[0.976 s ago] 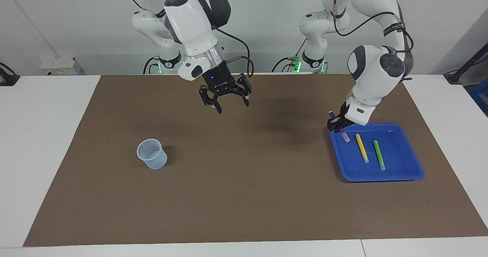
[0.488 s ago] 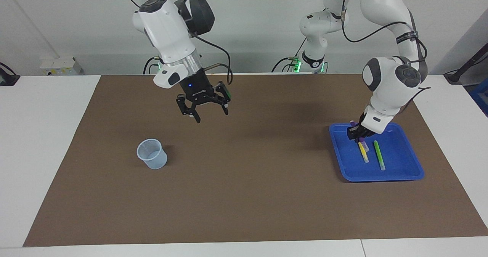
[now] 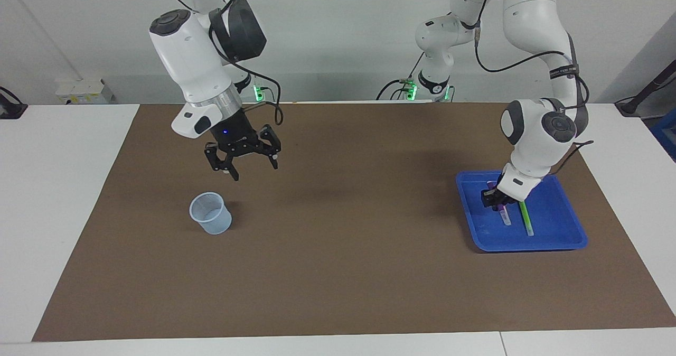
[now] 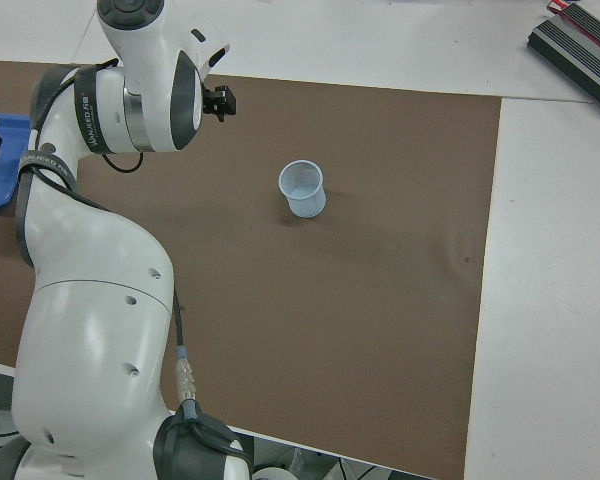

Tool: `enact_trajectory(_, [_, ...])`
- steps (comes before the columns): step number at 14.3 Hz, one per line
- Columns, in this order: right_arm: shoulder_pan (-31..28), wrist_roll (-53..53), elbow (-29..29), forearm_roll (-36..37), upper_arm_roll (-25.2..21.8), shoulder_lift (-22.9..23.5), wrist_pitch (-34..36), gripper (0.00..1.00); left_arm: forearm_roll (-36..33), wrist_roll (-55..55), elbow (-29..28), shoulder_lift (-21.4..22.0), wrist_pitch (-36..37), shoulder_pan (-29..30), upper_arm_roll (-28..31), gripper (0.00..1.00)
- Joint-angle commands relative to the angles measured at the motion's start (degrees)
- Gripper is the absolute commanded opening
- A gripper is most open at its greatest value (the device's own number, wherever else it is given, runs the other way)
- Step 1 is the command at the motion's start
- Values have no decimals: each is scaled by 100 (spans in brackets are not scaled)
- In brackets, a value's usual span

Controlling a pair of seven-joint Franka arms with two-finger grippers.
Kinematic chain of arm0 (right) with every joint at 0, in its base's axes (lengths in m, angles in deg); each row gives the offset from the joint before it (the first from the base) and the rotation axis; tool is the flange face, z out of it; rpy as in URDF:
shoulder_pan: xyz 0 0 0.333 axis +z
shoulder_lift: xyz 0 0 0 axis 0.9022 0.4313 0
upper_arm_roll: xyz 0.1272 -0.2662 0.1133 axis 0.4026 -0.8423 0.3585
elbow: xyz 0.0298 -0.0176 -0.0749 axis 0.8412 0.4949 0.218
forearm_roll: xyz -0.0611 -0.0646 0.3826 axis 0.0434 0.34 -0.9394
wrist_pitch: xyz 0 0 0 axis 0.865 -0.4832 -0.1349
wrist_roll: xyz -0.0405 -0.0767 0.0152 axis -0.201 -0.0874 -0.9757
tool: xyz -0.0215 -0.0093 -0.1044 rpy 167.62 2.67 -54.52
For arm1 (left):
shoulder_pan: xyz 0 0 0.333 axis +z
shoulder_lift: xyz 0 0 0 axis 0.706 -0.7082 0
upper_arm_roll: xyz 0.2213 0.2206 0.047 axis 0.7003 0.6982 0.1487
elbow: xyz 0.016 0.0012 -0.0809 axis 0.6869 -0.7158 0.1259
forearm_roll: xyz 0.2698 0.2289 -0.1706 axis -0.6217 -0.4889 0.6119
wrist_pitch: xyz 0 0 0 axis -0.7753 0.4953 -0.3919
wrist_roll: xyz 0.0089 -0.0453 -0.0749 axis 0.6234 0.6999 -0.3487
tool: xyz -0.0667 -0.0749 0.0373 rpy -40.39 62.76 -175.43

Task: Right arm passes pens to left for tray arrangement
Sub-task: 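Release the purple pen in the tray while the right gripper moves past the cup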

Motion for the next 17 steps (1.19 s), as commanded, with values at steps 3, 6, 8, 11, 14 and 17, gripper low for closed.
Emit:
enact_trajectory(3, [-312, -78, 206, 97, 48, -198, 257, 100, -105, -47, -167, -35, -249, 11, 13, 12])
enact_trajectory(6, [-550, -105, 119, 358, 39, -233, 626, 100, -105, -56, -176, -35, -266, 11, 13, 54])
enact_trajectory(8, [-655, -105, 101, 745, 39, -303, 890, 100, -105, -65, -185, -35, -266, 11, 13, 66])
enact_trajectory(11, [-805, -96, 83, 782, 30, -461, 1285, 100, -105, -65, -185, -26, -240, 11, 13, 80])
enact_trajectory(14, [-831, -96, -118, 817, -14, -576, 1934, 100, -105, -117, -141, -8, -100, 28, 13, 90])
enact_trajectory(17, [-849, -96, -496, 939, -23, -576, 2419, 100, -105, -144, -62, 88, 94, 90, -5, 98])
